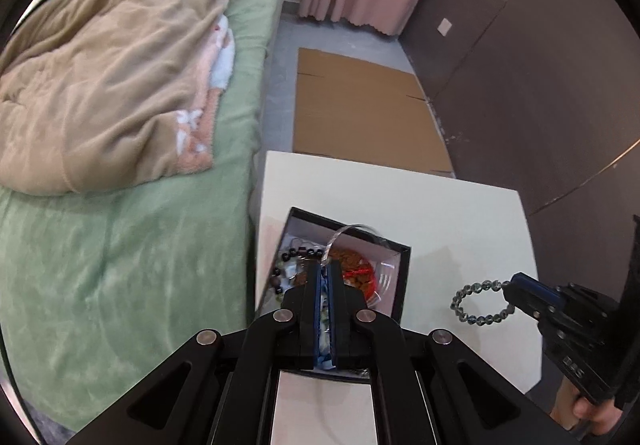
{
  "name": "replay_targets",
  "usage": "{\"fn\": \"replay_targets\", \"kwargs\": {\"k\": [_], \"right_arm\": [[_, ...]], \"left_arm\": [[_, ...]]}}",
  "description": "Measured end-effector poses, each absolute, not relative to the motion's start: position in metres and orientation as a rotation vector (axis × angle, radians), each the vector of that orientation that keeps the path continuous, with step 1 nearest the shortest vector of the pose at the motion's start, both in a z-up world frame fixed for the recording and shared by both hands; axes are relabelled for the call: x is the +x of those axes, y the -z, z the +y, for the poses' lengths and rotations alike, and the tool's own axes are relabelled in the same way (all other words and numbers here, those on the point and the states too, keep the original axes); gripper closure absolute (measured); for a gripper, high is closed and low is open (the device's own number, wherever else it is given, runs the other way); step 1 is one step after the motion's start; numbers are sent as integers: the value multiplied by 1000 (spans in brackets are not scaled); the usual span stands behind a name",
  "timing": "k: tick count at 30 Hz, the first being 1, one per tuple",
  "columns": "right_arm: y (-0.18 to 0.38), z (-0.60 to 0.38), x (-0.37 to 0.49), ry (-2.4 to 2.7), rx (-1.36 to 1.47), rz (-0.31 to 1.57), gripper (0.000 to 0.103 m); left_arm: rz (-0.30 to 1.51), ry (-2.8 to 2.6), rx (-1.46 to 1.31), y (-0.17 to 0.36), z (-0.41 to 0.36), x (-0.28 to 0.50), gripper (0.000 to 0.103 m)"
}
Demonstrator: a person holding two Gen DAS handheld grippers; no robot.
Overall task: Organize jewelry
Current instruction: 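Open the left tool over the box while the right tool carries the grey bracelet over it, then open the right tool to drop the grey bead bracelet into the box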
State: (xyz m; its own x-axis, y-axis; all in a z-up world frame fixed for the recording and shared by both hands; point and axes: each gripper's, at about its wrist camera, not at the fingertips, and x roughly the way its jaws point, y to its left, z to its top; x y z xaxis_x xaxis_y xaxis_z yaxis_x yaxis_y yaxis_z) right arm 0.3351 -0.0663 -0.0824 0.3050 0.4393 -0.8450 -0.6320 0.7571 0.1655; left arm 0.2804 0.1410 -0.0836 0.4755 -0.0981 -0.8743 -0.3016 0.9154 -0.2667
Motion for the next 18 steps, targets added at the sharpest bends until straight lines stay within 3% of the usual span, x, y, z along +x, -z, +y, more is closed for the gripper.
{"fn": "replay_targets", "kwargs": {"k": [8, 11, 13, 15, 18], "right_arm": [[45, -38, 317, -792, -187, 980, 92], [39, -26, 311, -824, -183, 970, 92], [36, -16, 307, -840, -191, 963, 92], [34, -5, 304, -858, -199, 961, 92], [35, 8, 301, -873, -210, 961, 92]], "left_arm": [[1088, -91, -504, 90, 155, 275, 90], [1070, -97, -512, 88, 161, 266, 72], [1049, -102, -517, 85, 167, 259, 50], [1025, -115, -519, 81, 172, 252, 40], [998, -131, -530, 75, 182, 242, 38]]}}
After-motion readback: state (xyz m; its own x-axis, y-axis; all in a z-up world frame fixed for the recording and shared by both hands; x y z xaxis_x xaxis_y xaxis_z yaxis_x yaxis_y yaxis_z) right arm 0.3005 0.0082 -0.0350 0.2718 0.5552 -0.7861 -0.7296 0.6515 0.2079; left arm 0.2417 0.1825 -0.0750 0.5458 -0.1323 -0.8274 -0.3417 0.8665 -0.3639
